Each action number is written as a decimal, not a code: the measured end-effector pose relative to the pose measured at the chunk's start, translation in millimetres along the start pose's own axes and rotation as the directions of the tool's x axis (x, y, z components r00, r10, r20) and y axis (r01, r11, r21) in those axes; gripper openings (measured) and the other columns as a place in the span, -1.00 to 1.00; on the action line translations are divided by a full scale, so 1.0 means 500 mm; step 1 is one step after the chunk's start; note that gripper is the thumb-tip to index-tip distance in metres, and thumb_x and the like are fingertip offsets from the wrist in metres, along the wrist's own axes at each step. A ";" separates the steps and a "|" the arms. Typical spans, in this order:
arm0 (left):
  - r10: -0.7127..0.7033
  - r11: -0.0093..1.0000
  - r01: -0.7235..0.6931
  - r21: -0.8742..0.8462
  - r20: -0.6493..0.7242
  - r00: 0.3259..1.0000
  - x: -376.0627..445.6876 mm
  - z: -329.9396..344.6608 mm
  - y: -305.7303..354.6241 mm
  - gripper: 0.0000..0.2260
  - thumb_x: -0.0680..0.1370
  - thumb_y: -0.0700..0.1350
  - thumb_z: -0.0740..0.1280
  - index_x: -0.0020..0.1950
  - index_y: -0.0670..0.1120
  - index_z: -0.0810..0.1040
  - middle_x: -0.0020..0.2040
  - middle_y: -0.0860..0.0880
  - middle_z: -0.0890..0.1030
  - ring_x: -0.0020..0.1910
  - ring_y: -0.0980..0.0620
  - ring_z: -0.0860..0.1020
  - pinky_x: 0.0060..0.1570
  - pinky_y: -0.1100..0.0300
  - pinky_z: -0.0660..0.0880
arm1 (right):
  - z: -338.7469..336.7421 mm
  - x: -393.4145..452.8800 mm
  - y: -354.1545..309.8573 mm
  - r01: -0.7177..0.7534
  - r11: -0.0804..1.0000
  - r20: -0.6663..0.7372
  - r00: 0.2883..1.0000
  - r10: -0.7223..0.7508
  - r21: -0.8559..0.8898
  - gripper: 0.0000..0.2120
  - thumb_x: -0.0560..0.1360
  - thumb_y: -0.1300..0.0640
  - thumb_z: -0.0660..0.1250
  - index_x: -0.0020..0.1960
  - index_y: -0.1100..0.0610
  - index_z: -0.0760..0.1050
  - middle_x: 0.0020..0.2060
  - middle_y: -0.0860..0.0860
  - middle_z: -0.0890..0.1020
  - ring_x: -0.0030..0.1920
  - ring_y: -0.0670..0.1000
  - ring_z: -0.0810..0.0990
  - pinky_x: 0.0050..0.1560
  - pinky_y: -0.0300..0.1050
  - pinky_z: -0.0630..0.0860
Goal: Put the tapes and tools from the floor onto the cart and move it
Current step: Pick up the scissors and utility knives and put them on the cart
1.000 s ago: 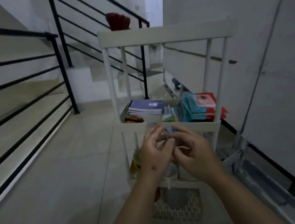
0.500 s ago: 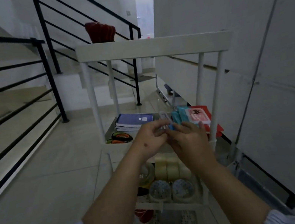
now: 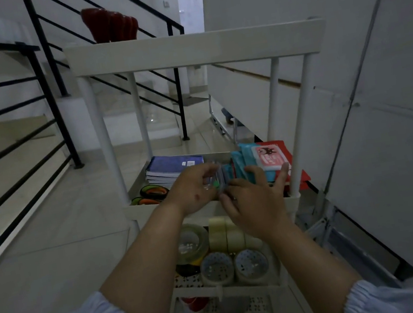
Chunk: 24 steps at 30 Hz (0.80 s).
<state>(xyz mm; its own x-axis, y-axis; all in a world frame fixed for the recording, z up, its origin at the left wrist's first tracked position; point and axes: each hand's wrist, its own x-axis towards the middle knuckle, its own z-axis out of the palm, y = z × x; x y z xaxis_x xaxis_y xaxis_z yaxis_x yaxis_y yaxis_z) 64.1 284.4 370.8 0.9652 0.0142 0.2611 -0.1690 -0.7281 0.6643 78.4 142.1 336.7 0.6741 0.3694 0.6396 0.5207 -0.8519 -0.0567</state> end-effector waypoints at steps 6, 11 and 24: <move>-0.005 0.998 0.014 0.069 -0.133 0.991 -0.019 0.007 0.013 -0.63 0.51 -0.23 0.28 0.32 -0.12 0.41 0.30 -0.13 0.49 0.22 -0.07 0.50 0.15 0.13 0.44 | -0.013 -0.001 -0.003 0.037 0.997 0.049 0.998 -0.040 0.061 -0.55 0.42 -0.16 -0.01 -0.17 -0.02 0.62 -0.04 -0.09 0.67 0.27 0.21 0.43 0.25 0.35 -0.31; -0.037 0.998 0.031 -0.048 -0.147 0.989 -0.034 0.010 0.038 -0.68 0.55 -0.26 0.20 0.29 -0.11 0.44 0.28 -0.08 0.50 0.22 -0.04 0.50 0.13 0.20 0.43 | -0.020 -0.021 -0.003 0.104 0.987 -0.104 0.990 -0.092 0.121 -0.67 0.39 -0.06 0.10 -0.09 0.02 0.60 0.04 -0.01 0.64 0.26 0.12 0.27 0.28 0.27 -0.01; -0.102 0.990 0.050 -0.131 -0.435 0.895 -0.309 0.160 -0.016 -0.80 0.48 -0.29 0.27 0.06 -0.17 0.58 -0.03 0.01 0.57 -0.06 0.17 0.50 -0.13 0.61 0.39 | 0.025 -0.285 0.082 0.195 0.909 0.113 0.961 -0.252 0.369 -0.73 0.40 0.19 0.22 0.03 0.26 0.55 -0.05 0.19 0.64 -0.05 0.24 0.56 -0.05 0.04 0.55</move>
<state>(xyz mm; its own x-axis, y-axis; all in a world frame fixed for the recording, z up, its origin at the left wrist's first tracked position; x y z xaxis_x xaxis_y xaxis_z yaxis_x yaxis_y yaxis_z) -67.7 233.1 269.0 0.7939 0.3855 0.4703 -0.1454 -0.6306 0.7624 10.1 59.3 233.7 0.5757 0.6122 0.5420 0.7981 -0.5649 -0.2097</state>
